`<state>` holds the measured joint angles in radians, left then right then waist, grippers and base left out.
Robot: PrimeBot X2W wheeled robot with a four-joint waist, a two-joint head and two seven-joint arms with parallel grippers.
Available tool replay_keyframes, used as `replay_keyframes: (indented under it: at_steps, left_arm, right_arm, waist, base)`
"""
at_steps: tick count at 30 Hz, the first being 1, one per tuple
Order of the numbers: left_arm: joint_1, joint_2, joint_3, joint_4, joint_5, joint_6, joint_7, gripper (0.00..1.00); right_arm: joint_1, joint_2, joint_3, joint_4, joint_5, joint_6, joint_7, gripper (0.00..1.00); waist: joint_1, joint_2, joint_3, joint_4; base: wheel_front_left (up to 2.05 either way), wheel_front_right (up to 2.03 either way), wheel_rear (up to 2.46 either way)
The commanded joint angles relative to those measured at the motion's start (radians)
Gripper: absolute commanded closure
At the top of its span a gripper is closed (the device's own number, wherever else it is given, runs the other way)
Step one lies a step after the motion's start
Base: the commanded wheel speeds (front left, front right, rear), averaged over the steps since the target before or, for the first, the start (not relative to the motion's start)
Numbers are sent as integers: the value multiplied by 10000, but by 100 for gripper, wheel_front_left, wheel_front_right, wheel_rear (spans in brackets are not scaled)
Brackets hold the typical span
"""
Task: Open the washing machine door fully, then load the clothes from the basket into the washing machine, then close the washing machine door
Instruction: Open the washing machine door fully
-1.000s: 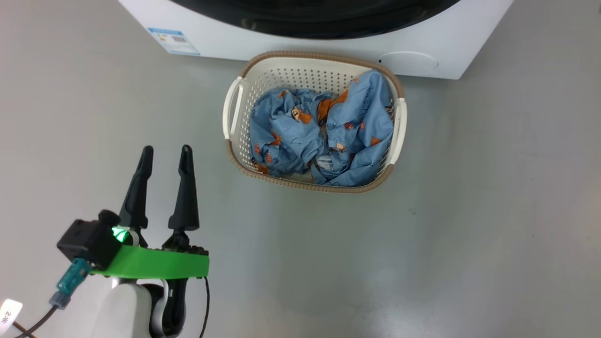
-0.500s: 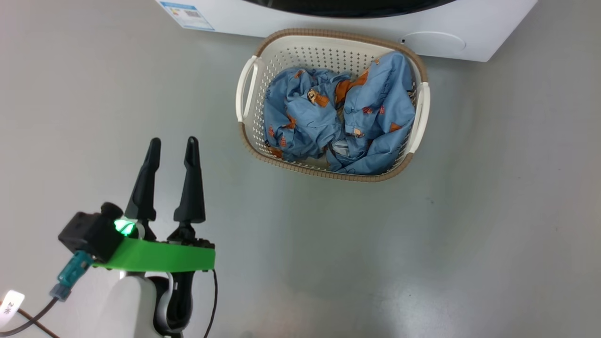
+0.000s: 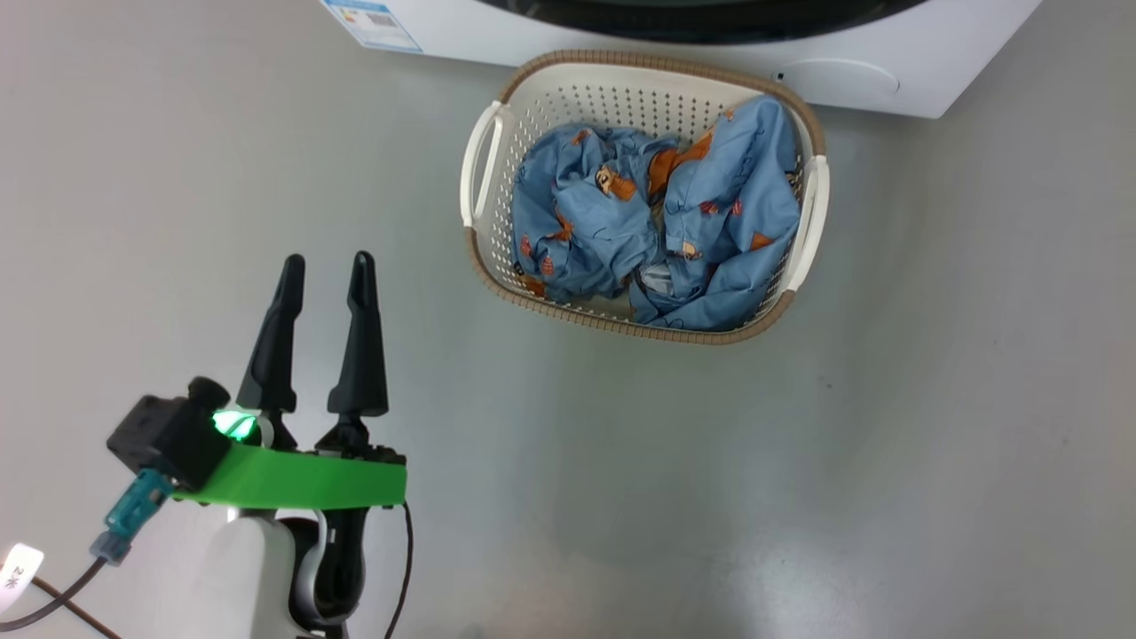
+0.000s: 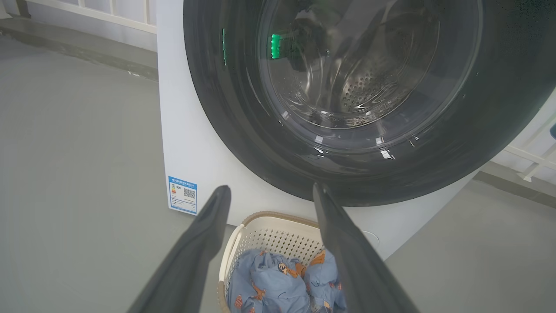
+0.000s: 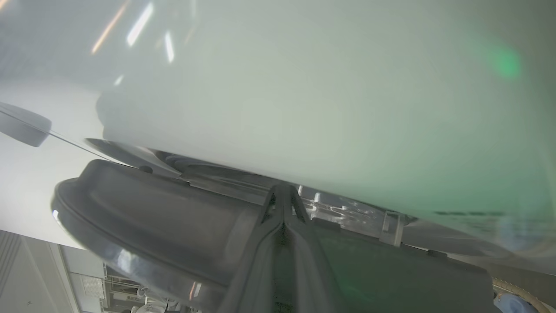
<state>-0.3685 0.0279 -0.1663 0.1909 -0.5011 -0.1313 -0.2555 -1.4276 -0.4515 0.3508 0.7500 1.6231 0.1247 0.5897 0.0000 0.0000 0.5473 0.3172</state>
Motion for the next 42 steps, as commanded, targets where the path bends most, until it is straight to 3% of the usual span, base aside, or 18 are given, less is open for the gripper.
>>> replay_keyframes:
  at_steps: [1,23,30,42]
  left_arm:
    - [2,224,346,-168,-18,6,-63,0]
    - [1046,234,829,83,614,6,-63,0]
    - [1700,430,862,271,729,6,-63,0]
    - [2091,470,895,487,680,6,-63,0]
  right_arm:
    - [136,267,65,-278,84,60,147,100]
    - [3888,624,210,-1965,468,60,896,100]
    - [5796,656,-43,-2861,726,60,1009,100]
    - [7417,948,-34,-3293,860,60,1419,100]
  waist:
    - [0,0,-121,-32]
    - [0,0,-2418,-479]
    - [0,0,-3384,-94]
    - [0,0,-3996,815]
  base:
    - [0,0,0]
    - [0,0,0]
    - [0,0,0]
    - [0,0,0]
